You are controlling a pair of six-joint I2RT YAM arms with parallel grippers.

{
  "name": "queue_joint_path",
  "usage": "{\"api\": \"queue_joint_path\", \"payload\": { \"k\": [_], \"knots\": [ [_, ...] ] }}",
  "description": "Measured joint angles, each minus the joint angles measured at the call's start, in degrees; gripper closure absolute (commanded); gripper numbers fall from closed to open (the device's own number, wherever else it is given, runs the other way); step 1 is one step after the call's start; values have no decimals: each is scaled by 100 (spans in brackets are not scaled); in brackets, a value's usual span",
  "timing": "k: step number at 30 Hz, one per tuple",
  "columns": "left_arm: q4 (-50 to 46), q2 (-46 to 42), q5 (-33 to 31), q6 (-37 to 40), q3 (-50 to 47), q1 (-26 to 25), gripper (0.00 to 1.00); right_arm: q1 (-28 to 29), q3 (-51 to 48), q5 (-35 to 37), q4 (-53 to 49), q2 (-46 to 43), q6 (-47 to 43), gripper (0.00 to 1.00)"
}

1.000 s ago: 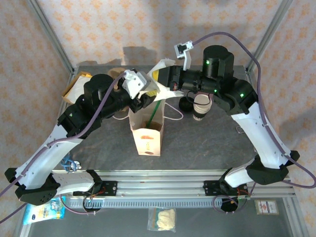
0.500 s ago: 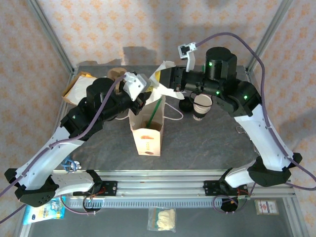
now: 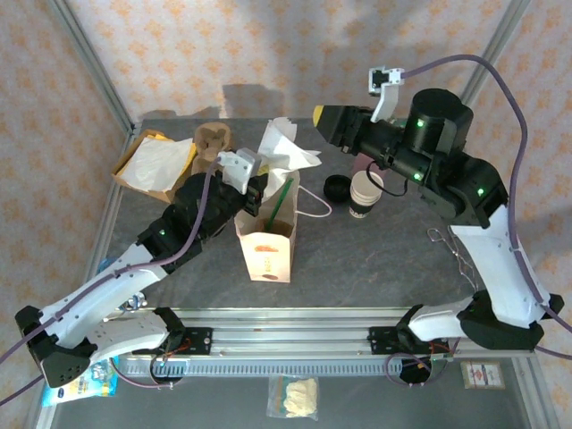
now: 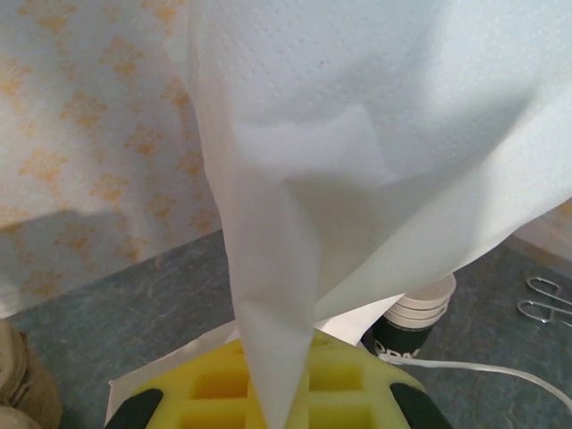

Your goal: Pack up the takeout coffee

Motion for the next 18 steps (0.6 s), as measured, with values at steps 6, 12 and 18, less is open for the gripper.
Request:
{"api": "queue_joint_path", "payload": {
  "k": [6, 12, 18],
  "knots": [
    [966, 0, -321, -459, -542, 0, 100, 0, -90, 149, 37, -79, -26, 62],
    [1661, 28, -328, -772, -859, 2, 100, 0, -96, 190, 37, -79, -28, 62],
    [2184, 68, -175, -988, -1182, 221, 100, 0, -149, 192, 111, -79, -26, 63]
  ]
}}
